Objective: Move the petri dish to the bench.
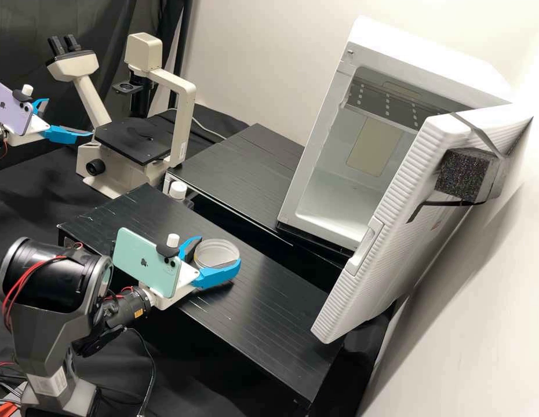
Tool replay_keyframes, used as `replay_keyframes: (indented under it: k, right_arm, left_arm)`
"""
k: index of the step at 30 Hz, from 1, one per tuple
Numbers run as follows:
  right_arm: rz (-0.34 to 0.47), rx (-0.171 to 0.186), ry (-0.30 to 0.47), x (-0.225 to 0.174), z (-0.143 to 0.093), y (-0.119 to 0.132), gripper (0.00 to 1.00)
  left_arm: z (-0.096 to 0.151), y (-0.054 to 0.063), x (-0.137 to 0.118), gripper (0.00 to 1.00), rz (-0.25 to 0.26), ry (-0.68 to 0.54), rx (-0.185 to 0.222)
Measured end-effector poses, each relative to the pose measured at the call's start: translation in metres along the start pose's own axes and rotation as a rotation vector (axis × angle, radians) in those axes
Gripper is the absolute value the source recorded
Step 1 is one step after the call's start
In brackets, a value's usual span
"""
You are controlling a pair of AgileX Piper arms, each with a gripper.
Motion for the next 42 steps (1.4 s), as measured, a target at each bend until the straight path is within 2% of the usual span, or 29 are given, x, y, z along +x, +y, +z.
replay_keyframes:
  k: [1, 17, 23, 28, 31, 42]
  right_arm:
    - [0.000, 0.000, 0.000, 0.000, 0.000, 0.000, 1.00]
    - [0.008, 0.012, -0.011, 0.000, 0.001, 0.001, 1.00]
    - [0.046, 0.042, -0.010, -0.005, -0.002, 0.009, 1.00]
    - [0.088, 0.039, -0.012, -0.013, -0.003, 0.021, 1.00]
    - [0.118, 0.050, -0.002, -0.017, -0.004, 0.028, 1.00]
    - [0.190, 0.141, 0.069, -0.027, -0.010, 0.046, 1.00]
  left_arm:
    - [0.000, 0.000, 0.000, 1.00, 0.000, 0.000, 0.000]
    - [0.000, 0.000, 0.000, 1.00, 0.000, 0.000, 0.000]
    - [0.000, 0.000, 0.000, 1.00, 0.000, 0.000, 0.000]
    - [0.000, 0.000, 0.000, 1.00, 0.000, 0.000, 0.000]
    - [0.000, 0.000, 0.000, 1.00, 0.000, 0.000, 0.000]
    - [0.000, 0.000, 0.000, 1.00, 0.000, 0.000, 0.000]
